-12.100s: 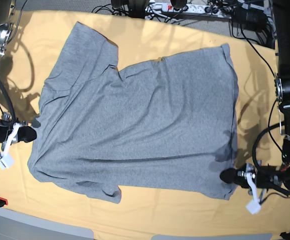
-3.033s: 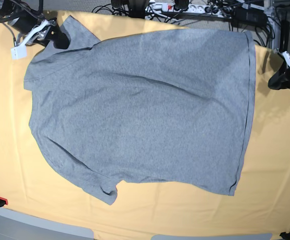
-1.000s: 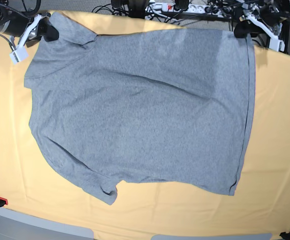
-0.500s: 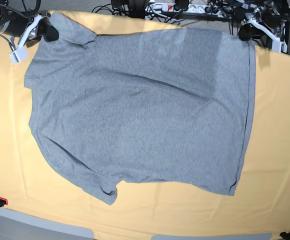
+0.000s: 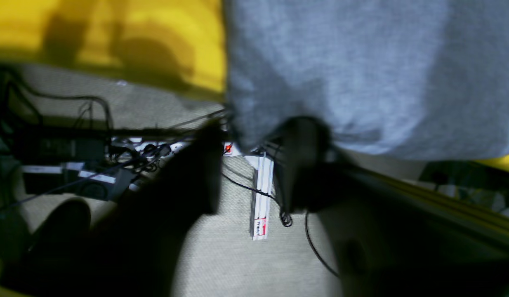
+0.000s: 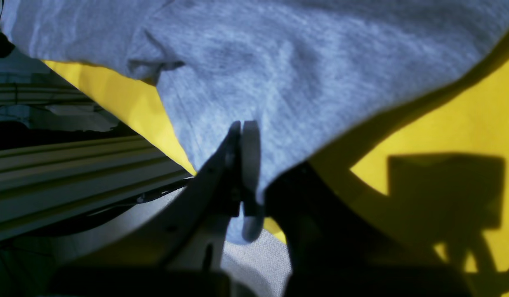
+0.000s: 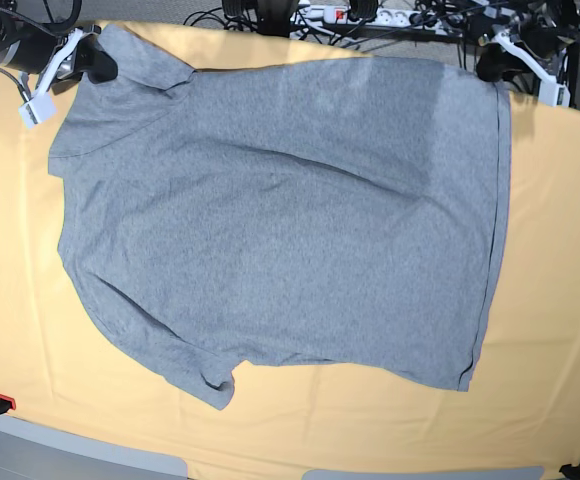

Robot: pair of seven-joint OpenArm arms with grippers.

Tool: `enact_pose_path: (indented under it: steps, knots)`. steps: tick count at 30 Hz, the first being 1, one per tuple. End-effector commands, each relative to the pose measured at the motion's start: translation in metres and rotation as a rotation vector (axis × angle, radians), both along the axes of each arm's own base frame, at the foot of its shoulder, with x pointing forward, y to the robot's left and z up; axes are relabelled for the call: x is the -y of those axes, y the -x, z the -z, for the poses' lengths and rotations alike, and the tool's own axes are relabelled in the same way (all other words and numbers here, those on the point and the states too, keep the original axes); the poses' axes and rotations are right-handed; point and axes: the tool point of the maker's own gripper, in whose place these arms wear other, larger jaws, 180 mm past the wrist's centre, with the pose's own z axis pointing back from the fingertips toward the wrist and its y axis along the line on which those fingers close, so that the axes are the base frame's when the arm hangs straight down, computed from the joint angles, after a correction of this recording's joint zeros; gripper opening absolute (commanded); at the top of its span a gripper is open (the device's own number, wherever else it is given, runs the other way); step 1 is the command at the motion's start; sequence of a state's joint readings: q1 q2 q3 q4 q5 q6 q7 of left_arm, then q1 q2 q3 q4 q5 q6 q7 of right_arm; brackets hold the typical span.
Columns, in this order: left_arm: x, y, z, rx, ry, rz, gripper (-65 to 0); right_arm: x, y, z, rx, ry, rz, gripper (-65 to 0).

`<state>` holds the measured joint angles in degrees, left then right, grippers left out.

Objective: Layout the t-shirt on the table in an organized manner, then fold the t-shirt properly
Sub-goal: 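Adjust grips on the collar-side corners with both grippers, then lift the collar side with both grippers, raising the shirt off the table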

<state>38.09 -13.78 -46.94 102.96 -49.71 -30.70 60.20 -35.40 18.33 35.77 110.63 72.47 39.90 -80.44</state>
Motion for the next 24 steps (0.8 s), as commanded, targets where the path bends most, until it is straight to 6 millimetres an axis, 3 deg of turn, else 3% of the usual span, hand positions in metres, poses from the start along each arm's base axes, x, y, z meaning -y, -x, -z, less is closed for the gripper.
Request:
enact_pose_path:
  steps: [1,10,18,24]
  knots:
    - [-0.002,-0.009,-0.010,0.047,-0.001,0.003,-64.5,0.001,-0.004,-0.008,0.028,0.004,-0.011,-65.0]
    - [0.007,-0.004,-0.030,0.063,0.082,0.108,-65.0,0.001,-0.004,-0.007,0.028,0.004,-0.011,-65.0]
    - [-0.003,-0.014,-0.091,0.256,0.068,0.153,-65.0,0.000,-0.005,-0.010,0.036,0.009,-0.018,-65.0]
    - [-0.015,-0.029,-0.115,0.278,-0.032,0.258,-65.0,0.010,-0.019,-0.042,0.155,0.106,-0.024,-65.0]
